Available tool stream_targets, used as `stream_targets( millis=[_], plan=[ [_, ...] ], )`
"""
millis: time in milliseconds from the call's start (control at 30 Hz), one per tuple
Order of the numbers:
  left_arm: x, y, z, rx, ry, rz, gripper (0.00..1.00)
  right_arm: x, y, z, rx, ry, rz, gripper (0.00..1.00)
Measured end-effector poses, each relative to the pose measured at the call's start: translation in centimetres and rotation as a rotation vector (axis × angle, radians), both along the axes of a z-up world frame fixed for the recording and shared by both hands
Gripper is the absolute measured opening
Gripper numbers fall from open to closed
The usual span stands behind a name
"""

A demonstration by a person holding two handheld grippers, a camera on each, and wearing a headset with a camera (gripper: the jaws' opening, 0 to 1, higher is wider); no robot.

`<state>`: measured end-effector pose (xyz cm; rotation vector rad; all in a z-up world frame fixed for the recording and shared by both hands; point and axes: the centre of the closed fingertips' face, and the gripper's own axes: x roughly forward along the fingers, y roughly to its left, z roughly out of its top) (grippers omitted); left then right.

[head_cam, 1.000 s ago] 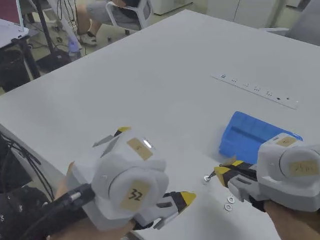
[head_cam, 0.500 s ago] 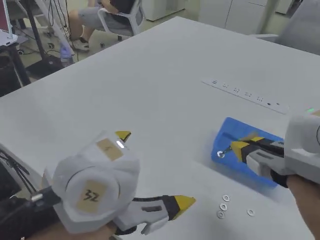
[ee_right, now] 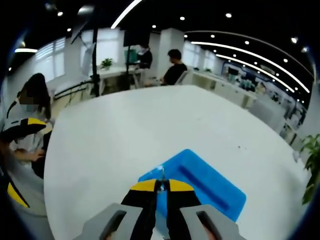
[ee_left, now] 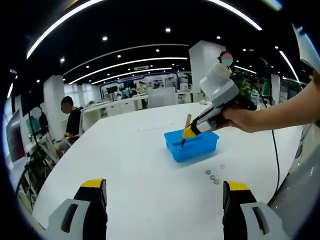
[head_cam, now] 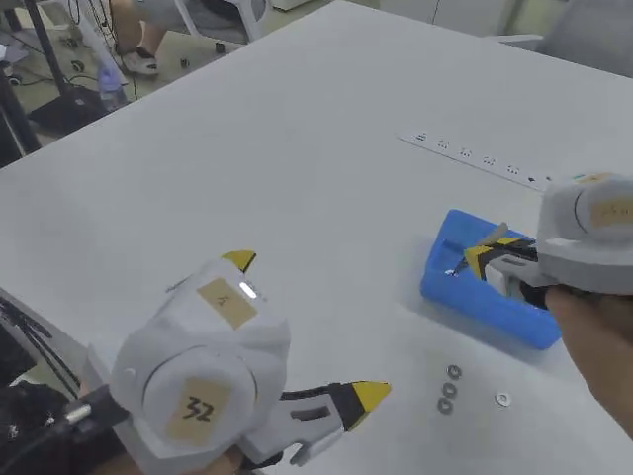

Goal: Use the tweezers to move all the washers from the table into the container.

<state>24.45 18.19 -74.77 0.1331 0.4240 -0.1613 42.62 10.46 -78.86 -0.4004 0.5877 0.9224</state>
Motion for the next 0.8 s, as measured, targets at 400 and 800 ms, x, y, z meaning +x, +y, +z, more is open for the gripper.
stream_targets(
  millis=[400,800],
  plan=[
    [0.0,0.7,-0.6,0.034,0.021,0.039,0.99,0.8,1.0,-1.8,-0.043,0.028,-0.013,0.03],
    [0.1,0.9,-0.5,0.064,0.011,0.048,0.99,1.4,1.0,-1.7,-0.017,-0.005,0.005,0.03]
  ],
)
